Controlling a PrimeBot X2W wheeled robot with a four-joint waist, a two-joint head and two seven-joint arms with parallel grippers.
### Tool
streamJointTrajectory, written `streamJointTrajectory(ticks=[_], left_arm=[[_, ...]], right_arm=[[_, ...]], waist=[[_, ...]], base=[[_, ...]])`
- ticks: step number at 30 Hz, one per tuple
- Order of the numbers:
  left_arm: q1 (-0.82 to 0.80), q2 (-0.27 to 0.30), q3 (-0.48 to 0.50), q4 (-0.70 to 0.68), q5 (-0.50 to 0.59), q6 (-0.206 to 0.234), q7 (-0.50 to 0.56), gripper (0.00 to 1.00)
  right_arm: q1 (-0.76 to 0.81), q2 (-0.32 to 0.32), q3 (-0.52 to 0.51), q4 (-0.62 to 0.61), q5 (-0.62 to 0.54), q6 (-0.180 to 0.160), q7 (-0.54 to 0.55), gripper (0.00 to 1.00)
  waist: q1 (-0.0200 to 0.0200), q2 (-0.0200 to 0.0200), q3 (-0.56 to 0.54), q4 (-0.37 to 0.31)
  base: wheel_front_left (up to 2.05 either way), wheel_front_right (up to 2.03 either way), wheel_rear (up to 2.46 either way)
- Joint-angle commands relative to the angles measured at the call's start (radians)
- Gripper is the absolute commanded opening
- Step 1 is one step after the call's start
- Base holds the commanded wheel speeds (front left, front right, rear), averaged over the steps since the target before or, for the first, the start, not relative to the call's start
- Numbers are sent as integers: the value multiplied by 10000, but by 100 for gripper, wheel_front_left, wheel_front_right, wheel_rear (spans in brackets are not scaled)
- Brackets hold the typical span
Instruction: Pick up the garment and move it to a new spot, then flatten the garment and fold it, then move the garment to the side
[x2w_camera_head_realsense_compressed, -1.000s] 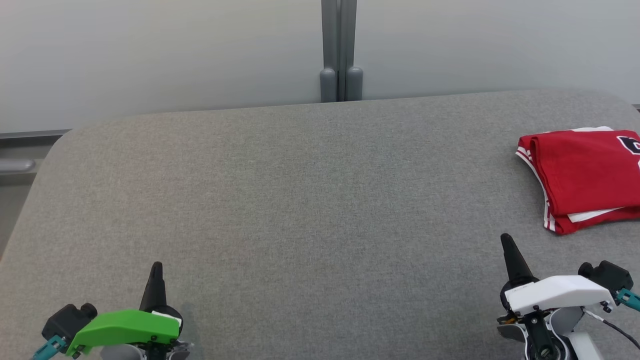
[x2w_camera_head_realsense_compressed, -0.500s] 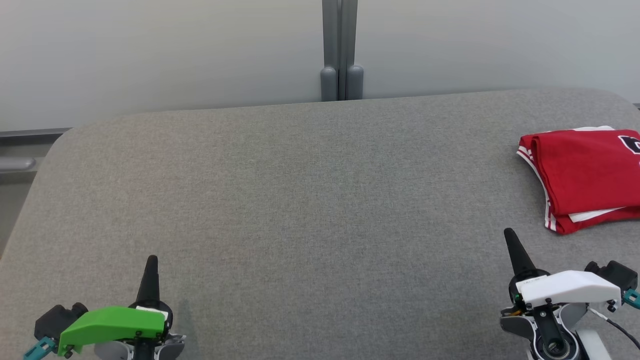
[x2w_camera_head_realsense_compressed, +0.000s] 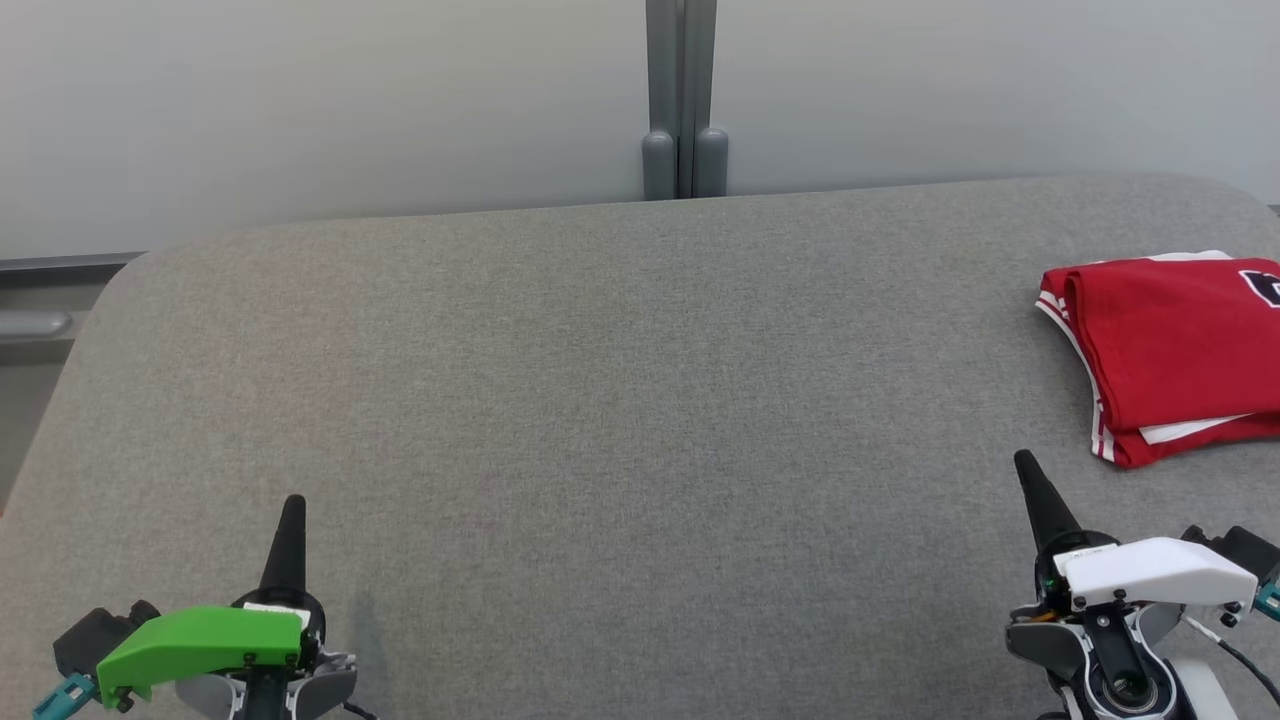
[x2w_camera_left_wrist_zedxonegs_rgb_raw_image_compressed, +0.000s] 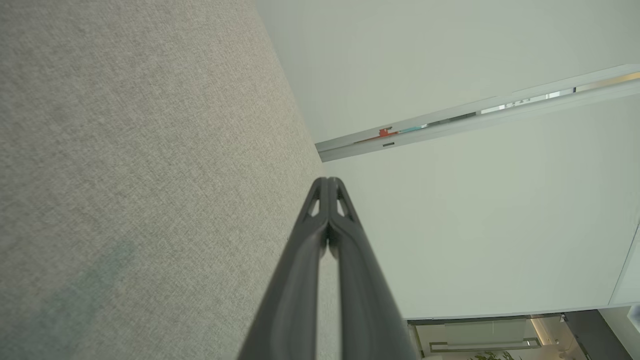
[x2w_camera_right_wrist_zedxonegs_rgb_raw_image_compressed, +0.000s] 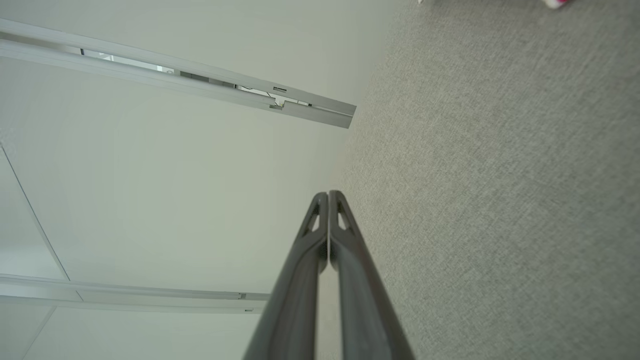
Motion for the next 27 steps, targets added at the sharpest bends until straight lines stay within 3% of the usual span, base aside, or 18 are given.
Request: streamJointTrajectory(ticks=[1, 27], left_arm=[[-247, 29, 69, -77, -255, -98, 83, 0], [-374, 32, 469, -195, -2070, -435, 605, 0]], right_arm=[[-198, -43, -44, -117, 270, -3, 65, 0], [-240, -50, -307, -246, 2238, -4, 550, 0]], waist=[[0, -1, 3, 2], [0, -1, 65, 33]], base=[[0, 0, 0], [0, 0, 0]])
